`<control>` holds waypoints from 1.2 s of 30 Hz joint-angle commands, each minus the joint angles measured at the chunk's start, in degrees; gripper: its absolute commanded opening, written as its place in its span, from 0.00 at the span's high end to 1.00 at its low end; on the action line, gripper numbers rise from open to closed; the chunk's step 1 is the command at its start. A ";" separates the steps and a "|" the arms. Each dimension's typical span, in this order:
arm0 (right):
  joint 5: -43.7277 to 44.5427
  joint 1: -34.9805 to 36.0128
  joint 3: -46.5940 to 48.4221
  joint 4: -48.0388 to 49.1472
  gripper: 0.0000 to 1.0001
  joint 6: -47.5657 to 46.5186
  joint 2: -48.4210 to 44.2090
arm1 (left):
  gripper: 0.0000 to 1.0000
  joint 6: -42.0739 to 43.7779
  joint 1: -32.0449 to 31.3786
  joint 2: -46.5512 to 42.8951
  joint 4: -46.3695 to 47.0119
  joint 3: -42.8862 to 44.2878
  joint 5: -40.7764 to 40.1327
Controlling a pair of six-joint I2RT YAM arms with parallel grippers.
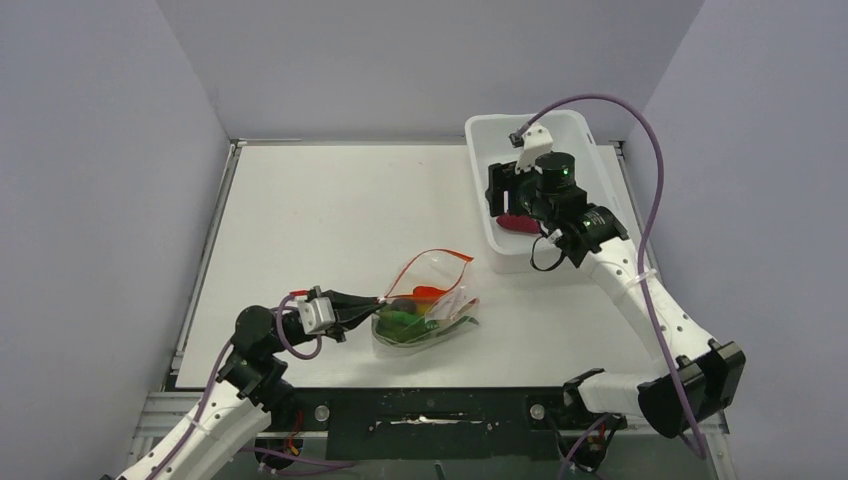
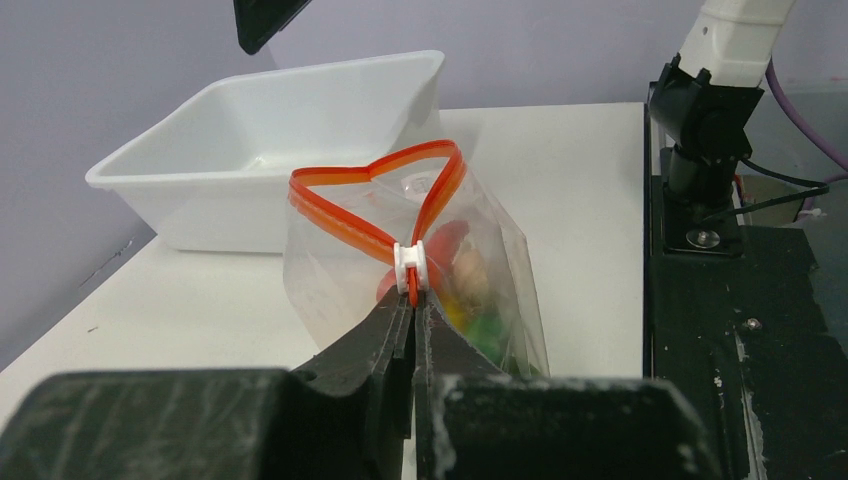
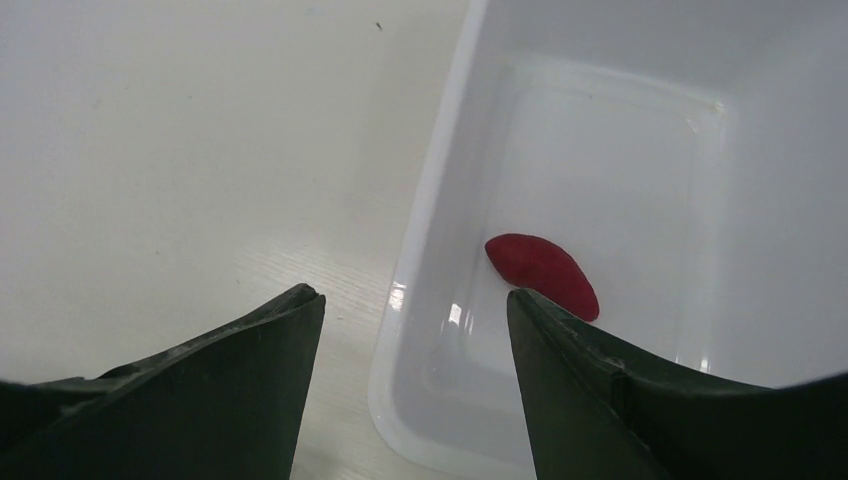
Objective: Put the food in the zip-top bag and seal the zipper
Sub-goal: Pick up the fake vegetable from the bin.
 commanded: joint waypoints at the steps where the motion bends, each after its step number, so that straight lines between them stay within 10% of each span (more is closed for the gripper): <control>1: 1.65 -4.37 3.13 -2.78 0.32 0.60 4.69 | 1.00 -0.53 -0.22 -0.88 4.18 -0.87 2.03; 10: -3.32 -13.66 4.04 2.29 0.41 1.30 14.28 | 1.00 -7.63 -0.22 -0.71 9.31 -2.24 -2.15; 27: -2.12 -17.41 11.74 -6.00 0.37 7.43 26.37 | 1.00 -0.79 -0.38 0.55 -13.21 5.08 -6.88; 36: 3.77 -17.37 16.73 -11.64 0.31 26.90 33.57 | 1.00 -1.43 -0.48 4.65 -10.84 6.81 -5.65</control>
